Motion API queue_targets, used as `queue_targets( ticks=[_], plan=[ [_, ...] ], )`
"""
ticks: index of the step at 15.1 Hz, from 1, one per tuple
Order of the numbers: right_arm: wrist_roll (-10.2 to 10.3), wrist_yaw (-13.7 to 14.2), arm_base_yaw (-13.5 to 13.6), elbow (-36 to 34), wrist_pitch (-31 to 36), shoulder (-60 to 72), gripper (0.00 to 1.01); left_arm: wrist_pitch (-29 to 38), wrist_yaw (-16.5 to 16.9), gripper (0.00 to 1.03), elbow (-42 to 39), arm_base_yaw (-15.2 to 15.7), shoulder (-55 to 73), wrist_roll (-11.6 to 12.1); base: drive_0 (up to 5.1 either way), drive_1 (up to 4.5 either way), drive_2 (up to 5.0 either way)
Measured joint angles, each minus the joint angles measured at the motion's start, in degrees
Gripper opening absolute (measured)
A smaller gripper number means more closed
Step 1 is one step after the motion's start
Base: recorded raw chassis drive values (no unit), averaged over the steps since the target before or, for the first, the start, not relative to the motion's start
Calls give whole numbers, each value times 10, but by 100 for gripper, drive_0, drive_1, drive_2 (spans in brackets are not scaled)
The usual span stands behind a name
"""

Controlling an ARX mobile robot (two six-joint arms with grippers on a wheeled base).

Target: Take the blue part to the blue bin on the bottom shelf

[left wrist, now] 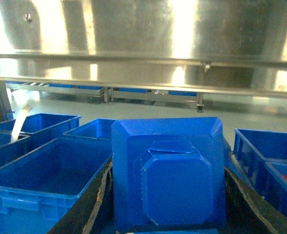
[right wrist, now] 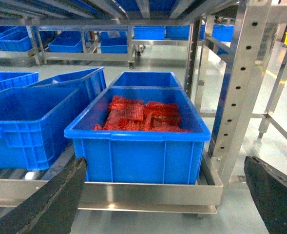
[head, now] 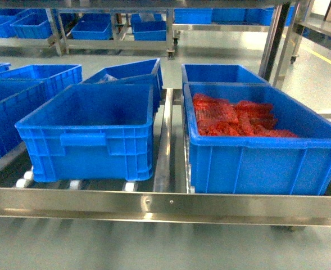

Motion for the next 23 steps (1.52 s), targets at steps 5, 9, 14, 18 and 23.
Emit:
queue_targets(
  ticks=[5,9,14,18,23],
  plan=[
    [0,0,0,0,0,0,98,0,0,45,0,0,0,0,0,0,0],
    [0,0,0,0,0,0,98,0,0,45,0,0,0,0,0,0,0],
    [0,0,0,0,0,0,98,0,0,45,0,0,0,0,0,0,0],
    [0,0,0,0,0,0,98,0,0,45,0,0,0,0,0,0,0],
    [0,0,0,0,0,0,98,0,0,45,0,0,0,0,0,0,0]
  ],
)
